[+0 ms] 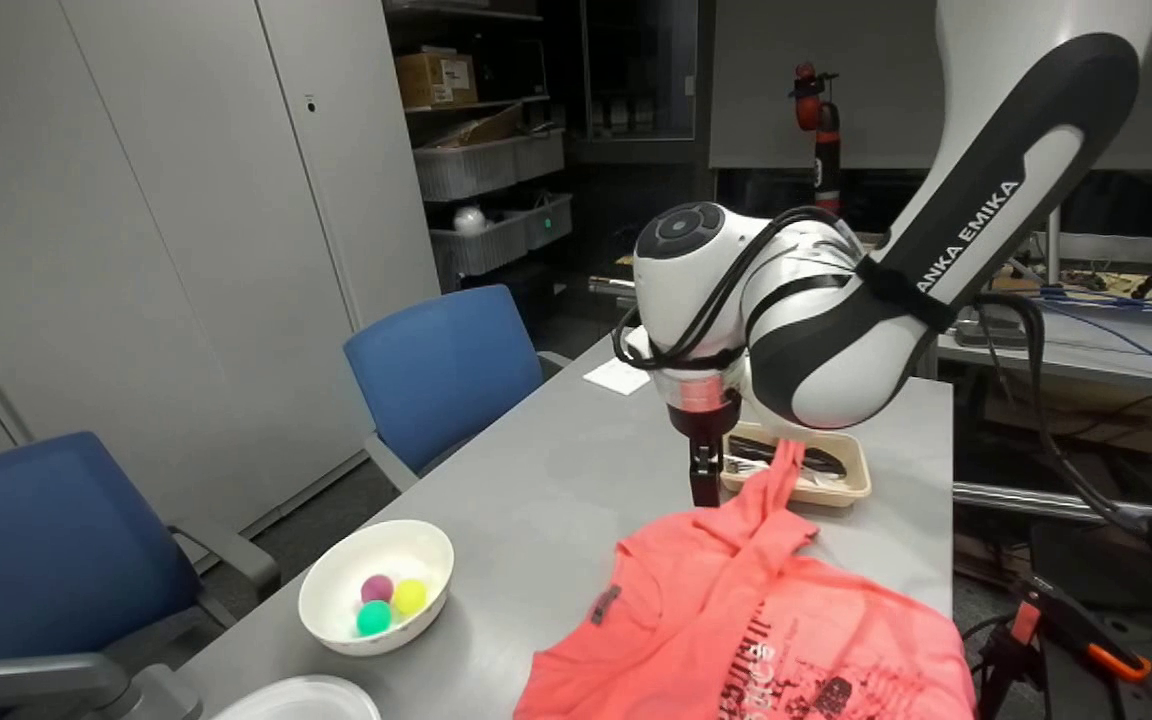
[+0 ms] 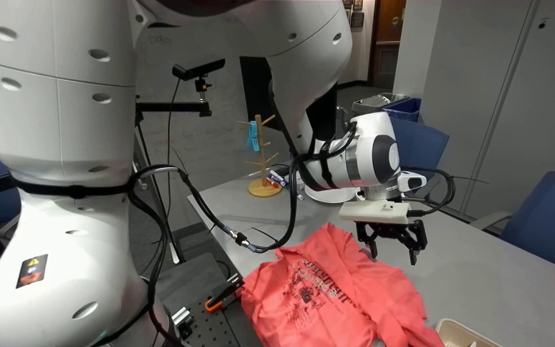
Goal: Unfold the sweatshirt on the table
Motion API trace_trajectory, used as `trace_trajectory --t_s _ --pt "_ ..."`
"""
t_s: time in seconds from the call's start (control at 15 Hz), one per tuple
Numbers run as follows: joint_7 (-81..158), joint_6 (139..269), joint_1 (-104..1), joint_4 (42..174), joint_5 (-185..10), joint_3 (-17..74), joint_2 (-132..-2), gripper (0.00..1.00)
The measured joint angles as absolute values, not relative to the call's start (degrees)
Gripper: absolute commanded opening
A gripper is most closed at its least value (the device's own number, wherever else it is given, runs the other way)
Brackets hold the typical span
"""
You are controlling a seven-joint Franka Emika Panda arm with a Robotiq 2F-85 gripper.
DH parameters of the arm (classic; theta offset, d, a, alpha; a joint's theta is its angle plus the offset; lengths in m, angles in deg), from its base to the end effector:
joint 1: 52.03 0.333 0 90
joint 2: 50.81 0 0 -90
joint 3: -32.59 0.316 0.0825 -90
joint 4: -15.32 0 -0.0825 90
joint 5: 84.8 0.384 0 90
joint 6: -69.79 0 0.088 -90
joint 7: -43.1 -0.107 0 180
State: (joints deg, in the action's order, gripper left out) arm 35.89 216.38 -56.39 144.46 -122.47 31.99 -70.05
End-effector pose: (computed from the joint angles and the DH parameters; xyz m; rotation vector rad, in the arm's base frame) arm 0.5344 -0.0376 0.2091 2.7465 0.4835 -0.0333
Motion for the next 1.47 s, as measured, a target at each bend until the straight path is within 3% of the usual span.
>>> trace_trajectory --t_s 0.27,0.6,0.87,1.13,1.47 --pt "51.4 224.9 -60.2 147.6 -114.8 33.8 -72.2 1.0" --pt "64.1 225.8 -67.6 149.3 -110.0 40.4 -73.7 1.0" --pt "66.5 226.2 -65.5 149.3 -108.9 38.9 -74.1 0.93" --pt "69.7 228.9 -63.6 149.3 -109.0 38.2 -75.8 1.0" --pt "74.6 232.6 -62.9 149.3 -109.1 36.8 -78.7 0.93"
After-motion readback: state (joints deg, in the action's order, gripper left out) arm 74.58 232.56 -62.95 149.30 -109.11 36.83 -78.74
